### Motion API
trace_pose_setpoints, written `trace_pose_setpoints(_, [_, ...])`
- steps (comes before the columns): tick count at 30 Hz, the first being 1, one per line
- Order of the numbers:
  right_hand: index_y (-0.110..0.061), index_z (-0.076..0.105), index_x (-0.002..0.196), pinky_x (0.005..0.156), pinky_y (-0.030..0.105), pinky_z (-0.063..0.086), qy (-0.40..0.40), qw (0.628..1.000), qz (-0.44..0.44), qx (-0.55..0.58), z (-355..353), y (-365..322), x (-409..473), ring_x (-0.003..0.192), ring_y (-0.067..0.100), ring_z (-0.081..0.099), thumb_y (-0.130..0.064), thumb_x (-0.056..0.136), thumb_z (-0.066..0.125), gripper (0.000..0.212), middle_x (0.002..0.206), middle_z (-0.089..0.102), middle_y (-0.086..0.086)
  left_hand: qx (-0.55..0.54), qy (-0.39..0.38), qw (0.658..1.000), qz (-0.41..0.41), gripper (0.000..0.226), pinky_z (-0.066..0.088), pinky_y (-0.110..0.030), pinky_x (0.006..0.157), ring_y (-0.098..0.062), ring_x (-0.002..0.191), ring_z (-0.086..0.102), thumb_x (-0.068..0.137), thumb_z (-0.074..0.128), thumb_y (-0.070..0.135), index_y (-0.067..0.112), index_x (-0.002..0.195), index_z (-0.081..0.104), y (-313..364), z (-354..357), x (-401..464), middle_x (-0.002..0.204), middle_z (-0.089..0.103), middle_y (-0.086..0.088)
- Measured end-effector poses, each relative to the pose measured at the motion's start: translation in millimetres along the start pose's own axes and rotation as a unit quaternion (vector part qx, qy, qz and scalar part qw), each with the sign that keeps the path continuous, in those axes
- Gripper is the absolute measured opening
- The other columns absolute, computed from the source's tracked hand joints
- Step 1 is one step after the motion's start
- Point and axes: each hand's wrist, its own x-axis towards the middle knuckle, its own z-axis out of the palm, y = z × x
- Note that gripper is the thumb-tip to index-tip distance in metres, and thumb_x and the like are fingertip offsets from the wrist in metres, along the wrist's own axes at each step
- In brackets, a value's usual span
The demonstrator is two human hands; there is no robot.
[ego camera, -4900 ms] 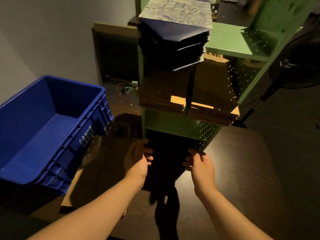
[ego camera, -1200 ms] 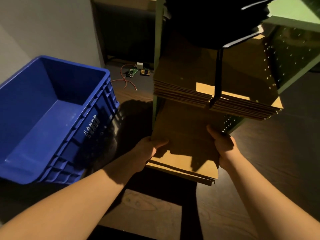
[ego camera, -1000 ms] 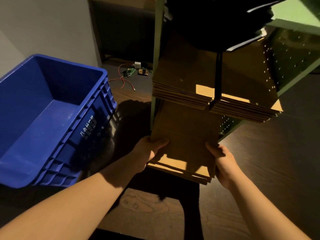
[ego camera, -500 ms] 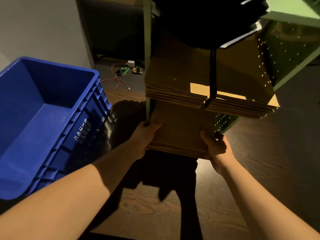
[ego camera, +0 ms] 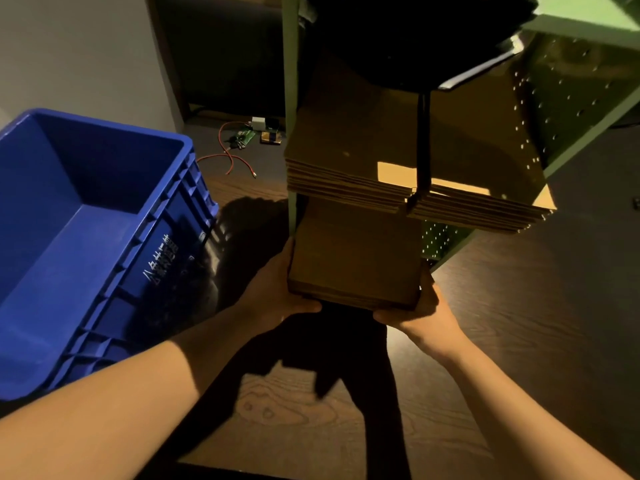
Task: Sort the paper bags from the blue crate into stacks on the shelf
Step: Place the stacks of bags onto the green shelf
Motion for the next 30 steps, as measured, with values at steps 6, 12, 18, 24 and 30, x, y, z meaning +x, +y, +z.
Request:
trace_pose_setpoints(6, [-0.049, 0.037, 0.134, 0.102, 0.025, 0.052, 0.015, 0.993, 0.008, -0.118, -3.9, 6.3, 2.8, 0.119, -0.003, 0.054, -0.020, 0.066, 0.096, 0.094, 0.133, 0.048, -0.010, 0.047, 0.051, 0.998, 0.009, 0.118, 0.048, -0.030, 0.101, -0.020, 0.125, 0.060, 0.067, 0.096, 0.023, 0.034, 0.161, 0.025, 5.9, 5.5, 7.6, 0.137, 0.063, 0.001])
trace_pose_setpoints(12, [-0.025, 0.050, 0.128, 0.078, 0.053, 0.061, 0.012, 0.994, -0.027, -0.110, -7.6, 9.6, 13.1, 0.101, 0.023, 0.066, -0.007, 0.073, 0.085, 0.067, 0.117, 0.060, 0.008, -0.035, 0.050, 0.998, -0.006, 0.099, 0.047, -0.013, 0.089, -0.002, 0.110, 0.062, 0.076, 0.088, 0.011, 0.032, 0.156, 0.035, 8.1, 7.3, 10.9, 0.129, 0.063, 0.009])
trace_pose_setpoints(18, [-0.026, 0.049, 0.146, 0.099, 0.052, 0.052, -0.003, 0.952, 0.140, 0.272, -11.3, 8.8, 21.2, 0.124, 0.029, 0.064, -0.042, 0.078, 0.079, 0.076, 0.137, 0.067, 0.001, -0.346, -0.006, 0.932, -0.107, 0.091, 0.055, -0.044, 0.092, -0.023, 0.120, 0.062, 0.077, 0.078, 0.033, 0.038, 0.155, 0.032, 10.8, 10.3, 12.3, 0.140, 0.059, 0.000])
trace_pose_setpoints(24, [-0.026, 0.051, 0.144, 0.079, 0.051, 0.060, 0.035, 0.929, 0.243, 0.275, -4.9, 8.6, 36.9, 0.124, 0.039, 0.062, -0.054, 0.078, 0.081, 0.077, 0.136, 0.067, 0.006, -0.368, -0.019, 0.897, -0.244, 0.040, 0.052, -0.048, 0.092, -0.025, 0.116, 0.059, 0.091, 0.068, 0.054, 0.029, 0.121, 0.059, 32.2, 1.5, 34.5, 0.127, 0.064, -0.002])
trace_pose_setpoints(30, [-0.032, 0.050, 0.145, 0.093, 0.064, 0.056, 0.074, 0.937, 0.147, 0.308, 0.8, 3.2, 36.6, 0.123, 0.034, 0.063, -0.025, 0.096, 0.069, 0.053, 0.133, 0.070, -0.004, -0.357, 0.012, 0.913, -0.199, 0.059, 0.051, -0.051, 0.095, -0.023, 0.121, 0.059, 0.089, 0.075, 0.045, 0.030, 0.141, 0.050, 24.7, 8.0, 40.0, 0.135, 0.062, 0.004])
